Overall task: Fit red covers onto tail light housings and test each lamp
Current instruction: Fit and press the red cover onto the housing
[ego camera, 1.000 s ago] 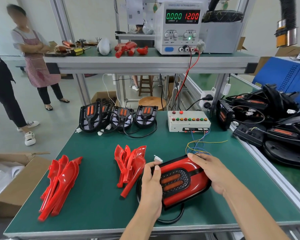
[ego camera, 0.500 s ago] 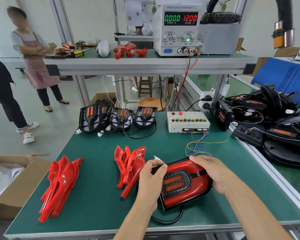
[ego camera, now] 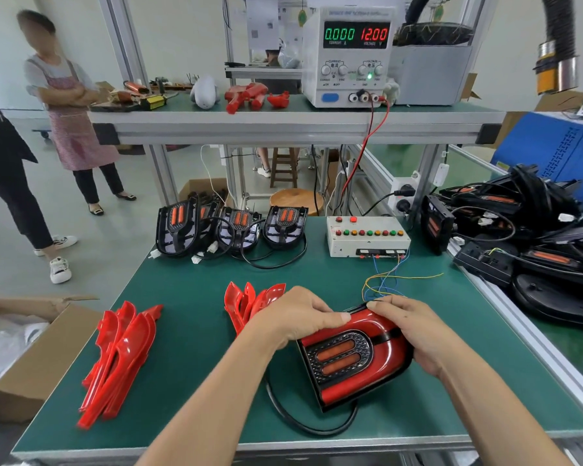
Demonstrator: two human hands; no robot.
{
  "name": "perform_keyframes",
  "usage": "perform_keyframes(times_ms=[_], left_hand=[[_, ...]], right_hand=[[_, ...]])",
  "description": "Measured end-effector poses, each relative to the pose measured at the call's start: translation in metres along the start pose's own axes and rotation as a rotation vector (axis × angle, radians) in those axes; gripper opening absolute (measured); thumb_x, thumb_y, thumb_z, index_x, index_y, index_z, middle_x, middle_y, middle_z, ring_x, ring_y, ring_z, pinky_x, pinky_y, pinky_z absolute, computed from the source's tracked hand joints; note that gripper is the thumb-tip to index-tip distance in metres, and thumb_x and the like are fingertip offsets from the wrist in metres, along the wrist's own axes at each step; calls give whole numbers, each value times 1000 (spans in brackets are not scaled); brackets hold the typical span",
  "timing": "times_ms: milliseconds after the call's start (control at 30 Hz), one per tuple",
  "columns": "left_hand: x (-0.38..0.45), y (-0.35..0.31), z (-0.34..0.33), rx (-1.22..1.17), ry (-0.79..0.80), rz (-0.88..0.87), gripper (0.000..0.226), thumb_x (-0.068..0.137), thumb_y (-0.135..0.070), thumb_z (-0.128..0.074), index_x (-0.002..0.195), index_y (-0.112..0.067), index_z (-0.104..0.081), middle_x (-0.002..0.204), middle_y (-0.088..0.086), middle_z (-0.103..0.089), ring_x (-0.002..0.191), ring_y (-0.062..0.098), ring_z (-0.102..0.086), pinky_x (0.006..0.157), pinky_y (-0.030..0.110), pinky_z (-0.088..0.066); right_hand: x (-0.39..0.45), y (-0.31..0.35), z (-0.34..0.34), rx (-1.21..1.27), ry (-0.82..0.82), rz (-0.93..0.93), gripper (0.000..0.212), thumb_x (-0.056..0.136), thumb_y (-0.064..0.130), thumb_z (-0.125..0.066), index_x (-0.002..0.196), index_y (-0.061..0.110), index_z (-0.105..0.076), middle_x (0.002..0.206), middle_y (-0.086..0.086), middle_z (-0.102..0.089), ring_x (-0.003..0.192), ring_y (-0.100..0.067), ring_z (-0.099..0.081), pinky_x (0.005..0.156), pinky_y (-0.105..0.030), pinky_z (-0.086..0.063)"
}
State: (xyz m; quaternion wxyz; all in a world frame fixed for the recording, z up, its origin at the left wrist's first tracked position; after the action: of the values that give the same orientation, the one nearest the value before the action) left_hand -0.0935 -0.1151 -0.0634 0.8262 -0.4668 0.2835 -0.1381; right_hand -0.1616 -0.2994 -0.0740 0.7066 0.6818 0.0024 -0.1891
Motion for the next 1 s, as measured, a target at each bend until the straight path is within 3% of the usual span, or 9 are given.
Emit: perform_keyframes(times_ms=[100,167,367,500,1000], left_hand=[[3,-7,-4,85,13,-46,39,84,-58,-75,90,-20,-81,87,-6,-79,90,13,-74,90,33,-58],[4,-4,-9,35,26,-48,40,85,-58,-75,92,-19,-81,88,-5,-79,86,11,-73,84,29,-57],[6,5,-18,-206,20,7,33,82,-43,-84,93,-12,-81,85,2,-80,69,8,-71,66,20,-55],[6,8,-19,-257,6,-1,27,81,-39,-85,87,-12,-82,81,4,-79,65,9,-71,59,18,-54],[7,8,-21,-219,-18,-76,33,81,-50,-82,85,-18,-83,79,4,-79,67,12,-72,73,27,-60]], right_hand=[[-1,2,-2,-13,-8,23,12,87,22,-78,79,13,-76,81,-14,-75,72,-27,-68,80,-46,-57],[-2,1,0,7,-15,36,14,87,21,-77,74,16,-75,78,-12,-73,72,-27,-66,79,-45,-55],[-2,-3,2,45,14,10,16,88,21,-76,94,6,-75,92,-19,-76,81,-30,-69,89,-50,-56],[-2,-4,0,60,21,0,8,88,18,-75,88,11,-78,89,-17,-76,79,-29,-70,87,-48,-56],[1,-8,1,83,13,-1,7,87,20,-77,84,14,-80,89,-17,-76,77,-28,-70,84,-45,-58]])
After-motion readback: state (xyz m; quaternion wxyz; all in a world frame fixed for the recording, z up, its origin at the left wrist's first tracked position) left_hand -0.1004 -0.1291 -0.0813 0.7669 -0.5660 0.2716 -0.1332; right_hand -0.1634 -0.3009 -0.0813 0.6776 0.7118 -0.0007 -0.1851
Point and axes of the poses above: each hand's wrist, its own x-axis towards the middle knuckle, its own z-axis out of the back of the hand, y = z × x, the point moved 7 cm from there along x, towards the middle knuckle
